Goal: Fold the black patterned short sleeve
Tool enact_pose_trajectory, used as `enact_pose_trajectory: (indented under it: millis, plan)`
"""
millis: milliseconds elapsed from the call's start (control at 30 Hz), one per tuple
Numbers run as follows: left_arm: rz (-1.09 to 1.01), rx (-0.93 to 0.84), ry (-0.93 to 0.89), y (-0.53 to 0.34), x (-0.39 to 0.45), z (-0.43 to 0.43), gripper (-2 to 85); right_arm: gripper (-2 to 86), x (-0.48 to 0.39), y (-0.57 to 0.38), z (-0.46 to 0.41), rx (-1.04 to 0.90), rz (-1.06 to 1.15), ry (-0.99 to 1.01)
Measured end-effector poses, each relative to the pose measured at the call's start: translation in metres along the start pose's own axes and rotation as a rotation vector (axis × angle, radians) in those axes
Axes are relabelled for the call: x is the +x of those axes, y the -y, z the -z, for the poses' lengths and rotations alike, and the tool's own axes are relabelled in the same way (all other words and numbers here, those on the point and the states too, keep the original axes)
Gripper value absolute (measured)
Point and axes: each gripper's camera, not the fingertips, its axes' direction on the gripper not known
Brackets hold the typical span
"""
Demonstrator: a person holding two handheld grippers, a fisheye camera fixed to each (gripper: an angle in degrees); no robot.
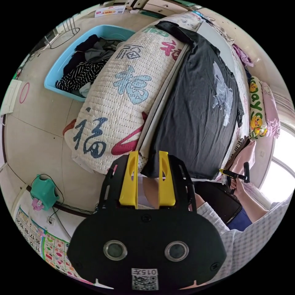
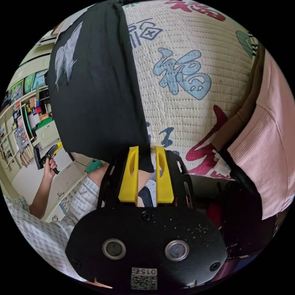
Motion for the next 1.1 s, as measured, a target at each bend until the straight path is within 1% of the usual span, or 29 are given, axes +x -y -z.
enact_pose_trajectory:
  millis: [100,167,267,333,367,533,667,833,933,1000,1100]
  plan:
    - [-0.012,-0.091,-0.05,-0.006,-0.005,-0.011,7.1,7.6,-0.006,-0.007,-0.008,0.011,-0.028,-0.01]
    - [-0.012,-0.082,-0.042,-0.012,-0.008,-0.016,6.3,7.2,-0.009,-0.012,-0.012,0.017,-0.028,-0.013]
    - [0.026,-0.062,-0.077,-0.017,-0.019,-0.019,4.5,6.0,-0.013,-0.02,-0.018,0.018,-0.046,0.0]
    - [0.005,-0.065,-0.117,-0.019,-0.024,-0.02,2.4,3.7,-0.015,-0.023,-0.021,0.013,-0.052,0.006]
    - [0.001,-0.068,-0.128,-0.019,-0.025,-0.02,2.1,1.0,-0.018,-0.026,-0.024,0.005,-0.035,0.034]
    - [-0.041,-0.087,-0.141,-0.017,-0.033,-0.017,0.7,-0.3,-0.035,-0.04,-0.029,0.009,-0.033,-0.051]
    - [-0.048,-0.084,-0.077,-0.017,-0.036,-0.027,0.5,-0.4,-0.049,-0.044,-0.043,0.003,-0.037,-0.143]
    - [-0.083,-0.085,0.089,-0.017,-0.013,-0.053,0.7,0.3,-0.056,-0.045,-0.057,-0.009,-0.08,-0.184]
    - [-0.069,-0.095,0.093,-0.016,-0.009,-0.063,1.0,2.3,-0.054,-0.055,-0.056,0.016,-0.099,-0.166]
    - [-0.058,-0.085,0.083,-0.017,-0.01,-0.066,1.1,5.0,-0.047,-0.067,-0.054,0.035,-0.142,-0.111]
    - [-0.067,-0.069,0.076,-0.02,-0.008,-0.077,1.2,5.3,-0.04,-0.074,-0.061,0.028,-0.178,-0.086]
